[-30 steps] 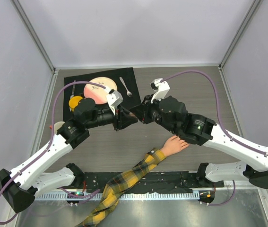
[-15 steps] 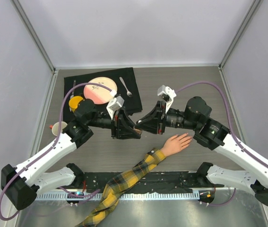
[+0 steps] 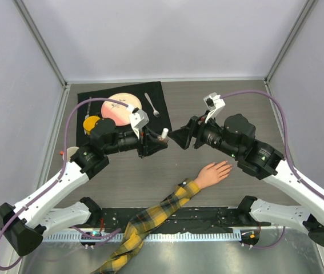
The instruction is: Paint the nails
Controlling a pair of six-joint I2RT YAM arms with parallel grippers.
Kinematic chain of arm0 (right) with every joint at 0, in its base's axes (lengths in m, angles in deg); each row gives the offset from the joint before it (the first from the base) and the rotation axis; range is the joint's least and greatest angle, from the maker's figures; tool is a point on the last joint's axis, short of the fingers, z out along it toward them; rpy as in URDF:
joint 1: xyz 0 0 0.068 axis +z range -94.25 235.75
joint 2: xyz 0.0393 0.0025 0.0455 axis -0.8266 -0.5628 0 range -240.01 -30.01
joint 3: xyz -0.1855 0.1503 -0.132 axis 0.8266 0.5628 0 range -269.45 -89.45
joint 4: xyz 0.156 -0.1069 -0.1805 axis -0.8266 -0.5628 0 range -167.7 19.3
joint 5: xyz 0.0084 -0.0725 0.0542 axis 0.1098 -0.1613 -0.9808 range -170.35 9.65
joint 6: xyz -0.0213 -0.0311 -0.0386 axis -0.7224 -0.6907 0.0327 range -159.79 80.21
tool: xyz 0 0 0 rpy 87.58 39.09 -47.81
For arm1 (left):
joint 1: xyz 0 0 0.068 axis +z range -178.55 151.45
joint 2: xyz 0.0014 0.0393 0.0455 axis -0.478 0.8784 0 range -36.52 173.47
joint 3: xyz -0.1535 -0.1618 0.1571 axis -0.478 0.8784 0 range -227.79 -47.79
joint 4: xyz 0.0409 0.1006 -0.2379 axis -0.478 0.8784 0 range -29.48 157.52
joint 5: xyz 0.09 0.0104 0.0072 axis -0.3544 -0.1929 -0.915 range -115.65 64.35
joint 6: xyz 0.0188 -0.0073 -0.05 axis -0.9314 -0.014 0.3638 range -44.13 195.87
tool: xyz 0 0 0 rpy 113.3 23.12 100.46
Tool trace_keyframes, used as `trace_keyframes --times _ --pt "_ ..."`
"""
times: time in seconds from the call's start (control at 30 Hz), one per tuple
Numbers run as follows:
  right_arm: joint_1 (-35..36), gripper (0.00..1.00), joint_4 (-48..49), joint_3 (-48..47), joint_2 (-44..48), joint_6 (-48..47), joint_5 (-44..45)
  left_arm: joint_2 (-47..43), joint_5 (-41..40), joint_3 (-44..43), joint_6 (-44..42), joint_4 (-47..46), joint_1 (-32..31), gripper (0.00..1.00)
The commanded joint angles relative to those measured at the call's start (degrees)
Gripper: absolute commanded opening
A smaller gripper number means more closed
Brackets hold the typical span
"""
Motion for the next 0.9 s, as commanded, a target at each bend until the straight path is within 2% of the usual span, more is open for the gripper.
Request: trace_keyframes --times 0.0,0.2,0.37,0.53,0.7,0.73,0.83,0.87 --pt "4.13 0.7 -1.03 -5.94 -3.32 5.91 14.56 -1.14 -9.42 -2.35 -4.19 2.58 -0.03 0.0" --pt "13.18 0.68 -6.81 -14.9 -12.18 5.11 30.21 -2.11 -12.41 -2.0 -4.28 2.67 -0.03 0.0" --pt "16.53 0.53 -10.25 -21.15 -18.17 7.4 39.0 -3.07 -14.78 -1.3 -4.36 2.14 -0.03 0.0" --pt "18.03 0.44 -10.52 -22.91 -21.52 8.81 40.42 -3.95 -16.28 -0.51 -4.28 1.53 0.06 0.0" --pt "18.03 0.36 -8.94 -22.91 -22.66 8.72 40.33 -3.78 -14.53 -0.77 -3.84 1.35 -0.03 0.0" --pt "18.03 0.3 -8.77 -22.65 -22.66 8.37 40.51 -3.69 -13.83 -0.77 -3.75 1.27 -0.03 0.0" --pt "18.03 0.17 -7.54 -21.08 -21.61 7.32 41.21 -3.34 -10.49 -0.77 -3.75 1.09 -0.03 0.0" --pt "18.03 0.08 -6.4 -20.29 -20.22 6.88 41.04 -2.99 -9.26 -0.85 -3.22 0.92 -0.03 0.0"
